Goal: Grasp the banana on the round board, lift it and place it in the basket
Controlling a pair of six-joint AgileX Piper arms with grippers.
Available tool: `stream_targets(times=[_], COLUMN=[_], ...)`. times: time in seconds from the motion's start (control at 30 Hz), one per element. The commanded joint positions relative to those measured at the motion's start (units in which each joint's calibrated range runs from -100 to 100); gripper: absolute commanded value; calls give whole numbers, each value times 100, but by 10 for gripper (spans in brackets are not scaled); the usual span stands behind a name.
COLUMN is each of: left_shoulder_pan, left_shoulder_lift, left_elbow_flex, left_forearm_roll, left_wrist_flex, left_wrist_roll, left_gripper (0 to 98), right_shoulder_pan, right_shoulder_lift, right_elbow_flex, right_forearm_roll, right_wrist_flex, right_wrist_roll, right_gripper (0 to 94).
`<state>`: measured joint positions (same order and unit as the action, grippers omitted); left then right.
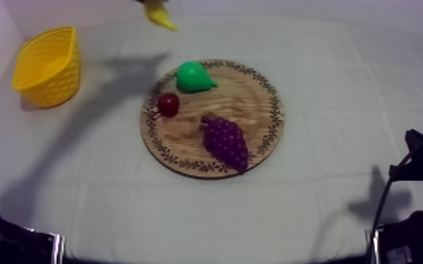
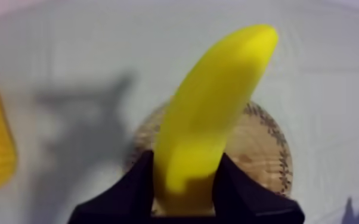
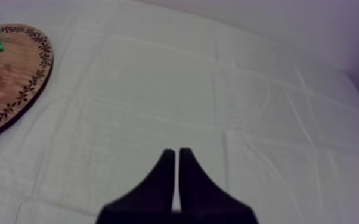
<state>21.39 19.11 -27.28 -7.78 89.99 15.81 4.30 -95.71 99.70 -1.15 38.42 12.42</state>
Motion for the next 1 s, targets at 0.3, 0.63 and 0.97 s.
stream_targets(times=[0.3, 0.63, 0.97], left_shoulder_pan=[-1356, -2368, -2869], left_shoulder_lift=[-617, -312, 297], left_elbow_flex=[467, 1114, 1206], left_forearm_roll=[-252, -223, -34], left_wrist_flex=[-319, -1060, -1539], left_wrist_roll=[-604, -928, -1169], left_gripper=[367, 366, 390], right_shoulder_pan=[-1, -1, -1], right_shoulder_lift=[-4, -4, -4], right_elbow_flex=[-3, -3, -3], right_forearm_roll=[1, 1, 1], right_wrist_flex=[-4, -4, -4], right_wrist_roll=[1, 1, 1], right_gripper=[6, 6, 6])
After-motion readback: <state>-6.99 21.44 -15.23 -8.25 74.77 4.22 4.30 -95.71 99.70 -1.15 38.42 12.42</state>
